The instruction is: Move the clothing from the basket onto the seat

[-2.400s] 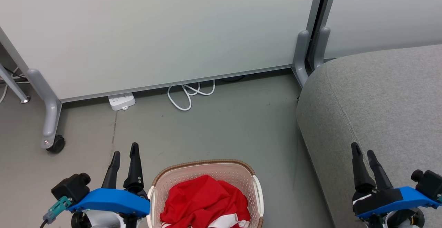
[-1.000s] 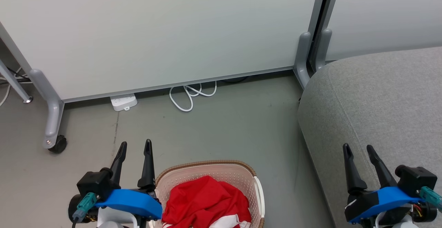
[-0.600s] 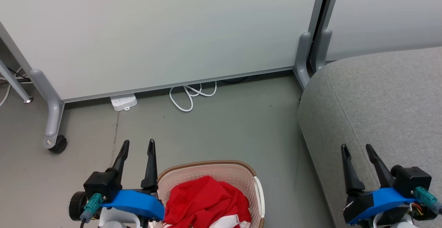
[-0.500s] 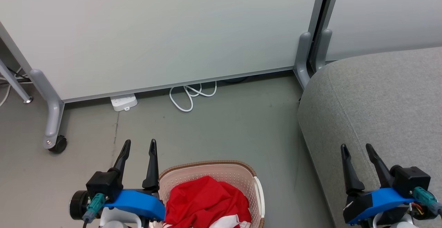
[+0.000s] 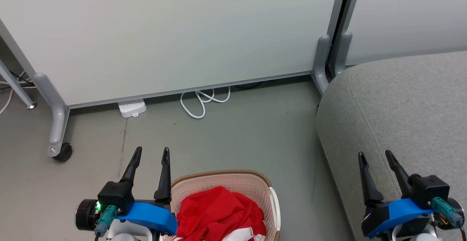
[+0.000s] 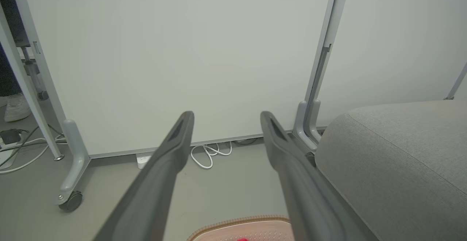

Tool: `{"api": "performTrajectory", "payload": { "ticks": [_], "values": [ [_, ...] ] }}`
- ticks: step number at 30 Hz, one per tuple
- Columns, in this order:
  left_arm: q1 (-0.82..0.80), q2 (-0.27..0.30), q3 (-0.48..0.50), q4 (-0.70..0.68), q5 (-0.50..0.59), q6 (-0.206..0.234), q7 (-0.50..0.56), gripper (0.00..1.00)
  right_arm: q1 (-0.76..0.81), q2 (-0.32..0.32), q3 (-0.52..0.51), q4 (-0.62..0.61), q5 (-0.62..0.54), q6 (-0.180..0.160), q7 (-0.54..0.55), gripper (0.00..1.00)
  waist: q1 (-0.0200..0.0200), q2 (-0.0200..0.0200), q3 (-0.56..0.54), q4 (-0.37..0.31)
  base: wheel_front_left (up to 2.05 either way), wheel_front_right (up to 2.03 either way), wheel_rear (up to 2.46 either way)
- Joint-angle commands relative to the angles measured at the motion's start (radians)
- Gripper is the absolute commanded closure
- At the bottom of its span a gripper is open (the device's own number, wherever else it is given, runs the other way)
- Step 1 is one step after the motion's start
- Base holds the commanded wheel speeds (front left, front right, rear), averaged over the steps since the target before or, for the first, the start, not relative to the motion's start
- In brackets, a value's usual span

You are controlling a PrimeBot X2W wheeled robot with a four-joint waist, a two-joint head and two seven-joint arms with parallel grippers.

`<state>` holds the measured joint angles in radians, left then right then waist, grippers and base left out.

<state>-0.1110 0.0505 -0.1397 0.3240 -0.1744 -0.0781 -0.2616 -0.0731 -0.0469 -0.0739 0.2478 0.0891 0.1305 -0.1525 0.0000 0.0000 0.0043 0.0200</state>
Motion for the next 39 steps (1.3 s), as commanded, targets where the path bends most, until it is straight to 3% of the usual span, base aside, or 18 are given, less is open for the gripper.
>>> {"api": "performTrajectory", "payload": {
  "ticks": [1, 13, 19, 30, 39],
  "values": [
    [-0.012, 0.000, 0.003, 0.003, -0.002, 0.004, -0.005, 0.00, -0.003, -0.006, 0.000, 0.002, -0.002, 0.000, -0.007, 0.00, 0.0000, 0.0000, 0.001, 0.000, 0.00, 0.00, 0.00],
    [-0.010, 0.000, 0.005, 0.003, -0.005, 0.003, -0.005, 0.00, -0.008, -0.006, 0.005, -0.003, 0.000, 0.000, -0.006, 0.00, 0.0000, 0.0000, 0.011, -0.005, 0.00, 0.00, 0.00],
    [-0.022, 0.002, 0.003, 0.024, 0.005, -0.006, -0.005, 0.00, -0.042, -0.006, 0.031, -0.020, -0.001, 0.000, -0.002, 0.00, 0.0000, 0.0000, 0.066, -0.039, 0.00, 0.00, 0.00],
    [-0.145, 0.076, -0.033, 0.162, 0.028, -0.037, 0.013, 0.00, -0.202, -0.005, 0.109, -0.087, -0.002, 0.000, -0.013, 0.00, 0.0000, 0.0000, 0.331, -0.171, 0.00, 0.00, 0.00],
    [-0.313, 0.179, -0.159, 0.315, 0.025, -0.051, 0.100, 0.00, -0.333, -0.004, 0.173, -0.097, 0.037, 0.000, -0.057, 0.00, 0.0000, 0.0000, 0.561, -0.276, 0.00, 0.00, 0.00]
  ]
}}
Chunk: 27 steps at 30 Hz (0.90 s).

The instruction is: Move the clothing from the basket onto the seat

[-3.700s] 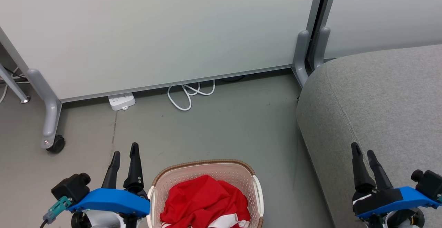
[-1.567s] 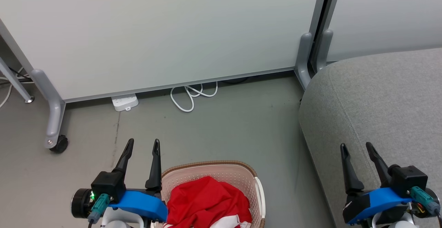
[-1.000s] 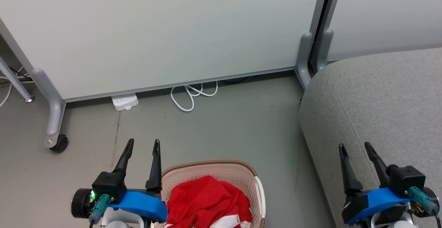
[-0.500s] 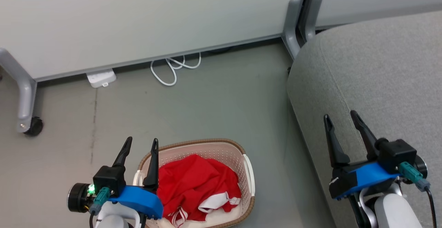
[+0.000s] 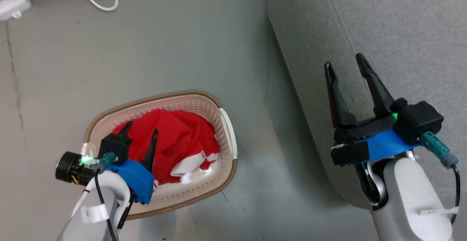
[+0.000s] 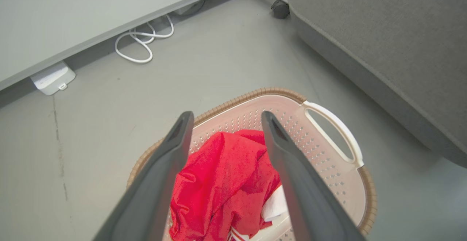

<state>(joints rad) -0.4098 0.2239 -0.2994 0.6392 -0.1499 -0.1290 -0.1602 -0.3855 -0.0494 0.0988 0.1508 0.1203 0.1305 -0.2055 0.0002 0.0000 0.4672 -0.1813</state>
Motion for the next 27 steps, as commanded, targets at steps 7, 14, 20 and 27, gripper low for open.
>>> {"api": "performTrajectory", "payload": {
  "ticks": [7, 14, 20, 27],
  "values": [
    [-0.129, 0.085, -0.144, 0.098, -0.074, -0.002, 0.062, 0.00, -0.097, -0.002, 0.042, 0.009, 0.045, 0.000, -0.037, 0.00, -0.0002, 0.0000, 0.231, -0.132, 0.00, 0.00, 0.00],
    [-0.216, 0.151, -0.260, 0.186, -0.137, -0.002, 0.122, 0.00, -0.144, -0.002, 0.077, 0.016, 0.082, 0.000, -0.055, 0.00, -0.0002, 0.0000, 0.325, -0.181, 0.00, 0.00, 0.00],
    [-0.276, 0.198, -0.302, 0.255, -0.152, -0.002, 0.145, 0.00, -0.169, -0.002, 0.096, 0.013, 0.108, 0.000, -0.060, 0.00, -0.0002, 0.0000, 0.392, -0.217, 0.00, 0.00, 0.00],
    [-0.317, 0.208, -0.314, 0.321, -0.143, 0.010, 0.185, 0.00, -0.176, -0.002, 0.106, -0.004, 0.126, 0.000, -0.061, 0.00, -0.0002, 0.0000, 0.423, -0.229, 0.00, 0.00, 0.00]
  ]
}}
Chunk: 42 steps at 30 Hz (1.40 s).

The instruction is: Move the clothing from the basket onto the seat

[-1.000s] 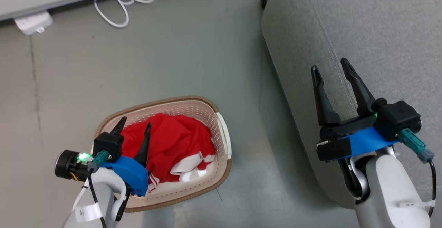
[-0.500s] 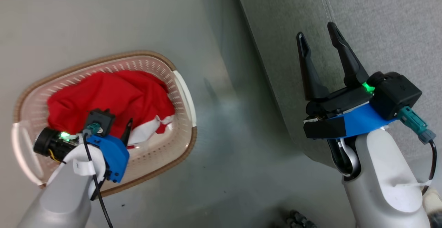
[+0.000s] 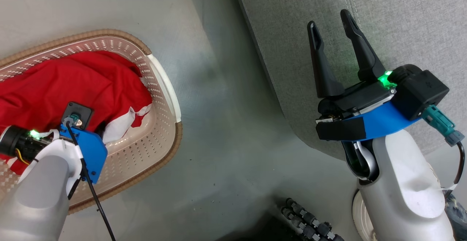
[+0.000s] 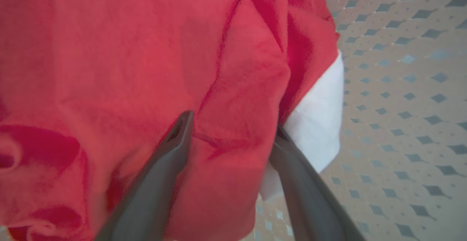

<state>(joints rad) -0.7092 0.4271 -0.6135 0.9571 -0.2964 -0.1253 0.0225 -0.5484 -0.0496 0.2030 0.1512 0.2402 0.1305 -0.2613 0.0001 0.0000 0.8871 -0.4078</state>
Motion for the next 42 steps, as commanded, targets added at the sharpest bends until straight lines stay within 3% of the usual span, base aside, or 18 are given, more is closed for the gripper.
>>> {"api": "performTrajectory", "payload": {
  "ticks": [1, 4, 5, 6, 7, 27, 42],
  "values": [
    [-0.022, 0.006, -0.001, 0.012, 0.005, 0.015, 0.009, 0.00, -0.014, -0.001, 0.006, -0.006, 0.009, 0.000, -0.005, 0.00, -0.0001, 0.0000, 0.006, -0.003, 0.00, 0.00, 0.00],
    [-0.030, 0.003, -0.002, 0.038, 0.006, 0.037, 0.028, 0.00, -0.017, -0.002, 0.012, -0.009, 0.013, 0.000, -0.005, 0.00, -0.0001, 0.0000, 0.008, -0.006, 0.00, 0.00, 0.00],
    [-0.032, 0.000, -0.002, 0.044, 0.002, 0.039, 0.031, 0.34, -0.016, -0.001, 0.013, -0.010, 0.014, 0.000, -0.005, 0.00, -0.0001, 0.0000, 0.008, -0.006, 0.00, 0.00, 0.00],
    [-0.035, -0.003, -0.003, 0.048, 0.001, 0.043, 0.032, 0.84, -0.015, -0.001, 0.013, -0.010, 0.015, 0.000, -0.005, 0.00, -0.0001, 0.0000, 0.007, -0.005, 0.00, 0.00, 0.00],
    [-0.037, -0.006, -0.005, 0.051, 0.001, 0.045, 0.031, 1.00, -0.013, -0.001, 0.012, -0.010, 0.016, 0.000, -0.005, 0.00, -0.0001, 0.0000, 0.005, -0.005, 0.00, 0.00, 0.00],
    [-0.040, -0.051, -0.013, 0.068, -0.044, 0.041, 0.010, 1.00, -0.003, -0.002, 0.000, 0.005, -0.004, 0.000, -0.005, 0.00, -0.0001, 0.0000, -0.033, 0.026, 0.00, 0.00, 0.00],
    [-0.048, -0.177, -0.034, 0.102, -0.082, 0.019, -0.110, 1.00, 0.043, -0.002, -0.070, 0.061, -0.111, 0.000, -0.002, 0.00, -0.0001, 0.0000, -0.272, 0.187, 0.00, 0.00, 0.00]
  ]
}}
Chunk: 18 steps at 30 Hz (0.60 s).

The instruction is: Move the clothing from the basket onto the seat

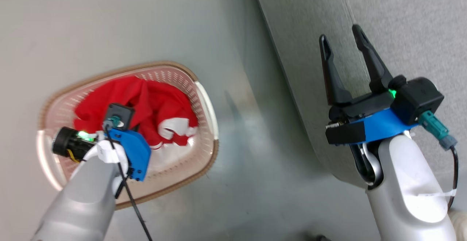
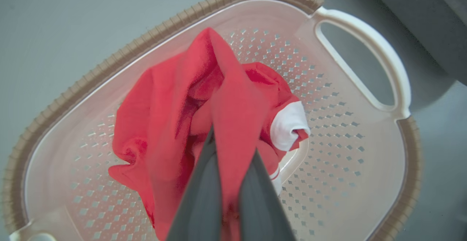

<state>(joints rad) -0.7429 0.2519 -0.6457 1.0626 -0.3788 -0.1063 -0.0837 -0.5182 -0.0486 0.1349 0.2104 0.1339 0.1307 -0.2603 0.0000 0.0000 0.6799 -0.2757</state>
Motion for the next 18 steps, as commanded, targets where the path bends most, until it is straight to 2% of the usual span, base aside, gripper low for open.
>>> {"api": "performTrajectory", "payload": {
  "ticks": [1, 11, 18],
  "values": [
    [-0.015, -0.013, -0.004, 0.004, -0.003, -0.004, -0.014, 1.00, 0.019, -0.004, -0.006, 0.005, -0.012, 0.000, 0.001, 0.00, 0.0000, 0.0000, -0.088, 0.068, 0.00, 0.00, 0.00],
    [0.005, -0.127, -0.055, 0.040, -0.042, -0.025, -0.112, 1.00, 0.124, -0.004, -0.048, 0.011, -0.069, 0.000, 0.063, 0.00, 0.0000, 0.0000, -0.323, 0.172, 0.00, 0.00, 0.00],
    [-0.002, -0.175, -0.131, -0.026, -0.110, -0.024, -0.134, 1.00, 0.223, -0.004, -0.052, -0.001, -0.075, 0.000, 0.111, 0.00, 0.0000, 0.0000, -0.458, 0.218, 0.00, 0.00, 0.00]
  ]
}}
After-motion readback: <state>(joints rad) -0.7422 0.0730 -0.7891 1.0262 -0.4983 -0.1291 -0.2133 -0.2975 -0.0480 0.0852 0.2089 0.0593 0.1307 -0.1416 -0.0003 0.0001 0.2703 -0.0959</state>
